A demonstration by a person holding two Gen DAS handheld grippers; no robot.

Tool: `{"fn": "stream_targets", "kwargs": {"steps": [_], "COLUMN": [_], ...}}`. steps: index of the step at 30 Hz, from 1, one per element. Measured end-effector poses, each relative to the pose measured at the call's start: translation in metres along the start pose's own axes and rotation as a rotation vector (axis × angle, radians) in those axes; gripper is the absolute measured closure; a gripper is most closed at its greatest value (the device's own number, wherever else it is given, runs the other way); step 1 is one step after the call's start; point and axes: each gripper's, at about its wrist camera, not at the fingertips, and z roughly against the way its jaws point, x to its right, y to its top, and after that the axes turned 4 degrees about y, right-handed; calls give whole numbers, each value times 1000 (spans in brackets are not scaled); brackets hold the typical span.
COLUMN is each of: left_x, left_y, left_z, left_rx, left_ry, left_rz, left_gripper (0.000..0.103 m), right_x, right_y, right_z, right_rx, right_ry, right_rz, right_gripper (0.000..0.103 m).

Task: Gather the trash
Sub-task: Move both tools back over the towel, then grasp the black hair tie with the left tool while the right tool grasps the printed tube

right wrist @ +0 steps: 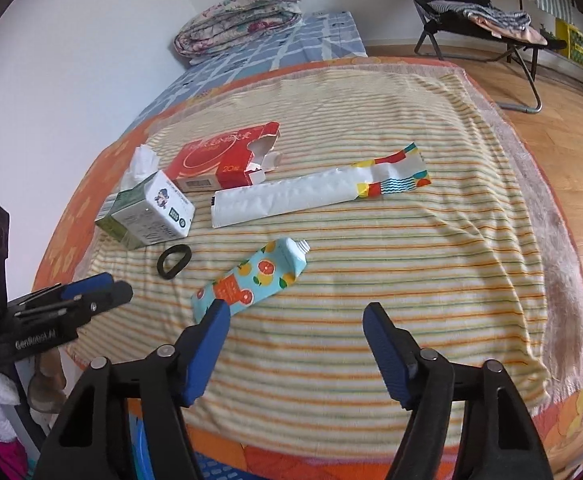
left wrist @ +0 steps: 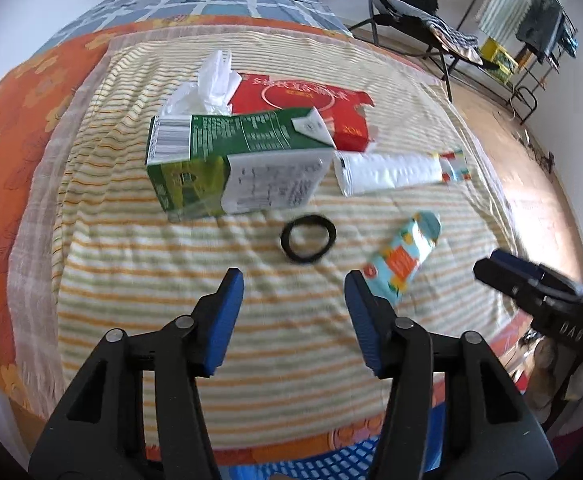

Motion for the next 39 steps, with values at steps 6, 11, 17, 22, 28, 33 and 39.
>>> {"fn": "stream_targets", "kwargs": {"steps": [6, 11, 17, 22, 28, 33, 39], "left_x": [-6, -4, 1, 4, 7, 11, 9], "left_y": [13, 19, 23, 23, 25, 26, 25], "left_z": [-22, -36, -48, -52, -54, -56, -51], "left_rx": [-38, -63, -73, -67, -61, -60, -53], "left_ry": [-15, -17, 15, 34, 71, 77, 70], "left_rz": [59, 73, 59, 42, 16, 5, 6], "left_gripper": [60, 69, 71, 76, 88, 95, 98], "right_x": [3, 7, 9, 11, 4, -2, -8], "right_y": [11, 18, 23, 27, 28, 30, 29], "right_z": [-13, -22, -35, -44, -58, -62, -57], "right_rx": [-13, -16, -32, -30, -33, -27, -9], "right_ry": [20, 25, 36, 22, -8, -41, -47], "right_rz": [-32, -60, -86, -88, -55, -9, 23], "right_gripper": [36, 41, 43, 46, 54, 71, 86]}}
